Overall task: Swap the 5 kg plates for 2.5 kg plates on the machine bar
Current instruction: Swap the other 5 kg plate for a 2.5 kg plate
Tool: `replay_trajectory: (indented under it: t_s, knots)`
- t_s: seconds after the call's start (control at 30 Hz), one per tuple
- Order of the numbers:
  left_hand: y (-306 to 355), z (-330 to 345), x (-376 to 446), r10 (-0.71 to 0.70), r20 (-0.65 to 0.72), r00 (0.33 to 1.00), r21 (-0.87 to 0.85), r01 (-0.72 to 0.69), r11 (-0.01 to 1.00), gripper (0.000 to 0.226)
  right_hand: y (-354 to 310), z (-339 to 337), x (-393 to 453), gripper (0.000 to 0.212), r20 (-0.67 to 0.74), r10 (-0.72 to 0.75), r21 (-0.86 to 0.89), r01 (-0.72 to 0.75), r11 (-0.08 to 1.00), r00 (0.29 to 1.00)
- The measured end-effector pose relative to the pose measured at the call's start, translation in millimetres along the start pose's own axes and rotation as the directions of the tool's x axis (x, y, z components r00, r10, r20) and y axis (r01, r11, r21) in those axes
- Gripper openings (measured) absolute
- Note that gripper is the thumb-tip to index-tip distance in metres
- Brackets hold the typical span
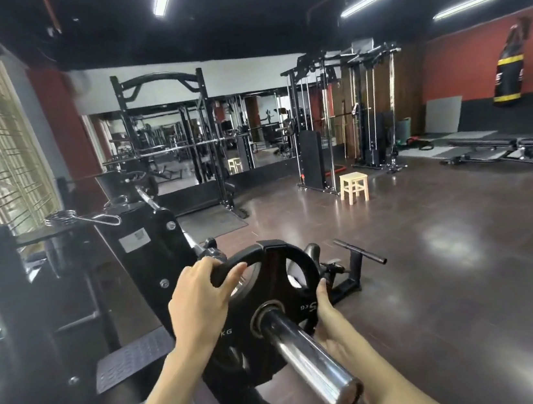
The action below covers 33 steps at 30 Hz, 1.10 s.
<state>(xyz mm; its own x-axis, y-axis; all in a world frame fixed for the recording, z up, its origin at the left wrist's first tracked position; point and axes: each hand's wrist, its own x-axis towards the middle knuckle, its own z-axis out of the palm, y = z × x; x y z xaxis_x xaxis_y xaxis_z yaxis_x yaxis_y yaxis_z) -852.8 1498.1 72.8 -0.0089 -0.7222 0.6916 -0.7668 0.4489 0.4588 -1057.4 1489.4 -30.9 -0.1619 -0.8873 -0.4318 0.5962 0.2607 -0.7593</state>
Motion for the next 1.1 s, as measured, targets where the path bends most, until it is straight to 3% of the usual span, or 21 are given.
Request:
replay_trajectory:
  t_s: [0.07, 0.13, 0.27, 0.37, 0.53, 0.63, 0.87, 1.03, 1.1]
  knots:
    - [-13.9, 8.9, 18.3, 0.023, -0.008, 1.000, 0.018, -0.023, 1.000, 0.048, 7.5, 8.3, 38.3, 0.116, 0.012, -0.002, -0.023, 0.002, 1.000, 1.000]
    - [-26.3, 16.1, 34.0, 0.030, -0.012, 0.999, 0.008, -0.030, 1.000, 0.046, 7.3, 15.7, 59.5, 0.117, 0.027, -0.023, -0.032, 0.023, 0.999, 0.999]
    - [-47.7, 29.1, 61.4, 0.050, 0.017, 0.999, 0.039, -0.050, 0.998, 0.044, -1.9, 27.7, 60.3, 0.080, 0.101, -0.053, -0.064, 0.060, 0.996, 0.993]
    - [-56.1, 36.3, 75.2, 0.075, 0.016, 0.997, 0.076, -0.076, 0.994, 0.044, -4.5, 32.4, 73.7, 0.075, 0.180, -0.042, -0.036, 0.049, 0.998, 0.983]
    - [-76.2, 46.8, 95.6, 0.110, 0.008, 0.994, 0.119, -0.111, 0.987, 0.045, -3.4, 58.7, 104.9, 0.078, 0.151, -0.048, -0.032, 0.053, 0.998, 0.987]
    - [-92.7, 53.5, 103.7, 0.082, 0.000, 0.997, 0.102, -0.081, 0.991, 0.046, -13.2, 74.2, 111.0, 0.080, 0.183, -0.047, -0.023, 0.052, 0.998, 0.982]
    - [-114.9, 60.5, 113.6, 0.040, -0.008, 0.999, 0.051, -0.040, 0.998, 0.051, -22.8, 93.3, 135.0, 0.073, 0.100, -0.051, -0.051, 0.057, 0.997, 0.994]
    - [-121.8, 64.9, 122.8, 0.043, -0.011, 0.999, 0.069, -0.042, 0.997, 0.048, -21.5, 107.7, 142.6, 0.105, 0.098, -0.040, -0.010, 0.041, 0.999, 0.994]
    - [-124.8, 66.3, 124.8, 0.037, -0.016, 0.999, 0.064, -0.036, 0.997, 0.047, -23.5, 109.7, 143.4, 0.089, 0.051, -0.032, -0.027, 0.034, 0.999, 0.998]
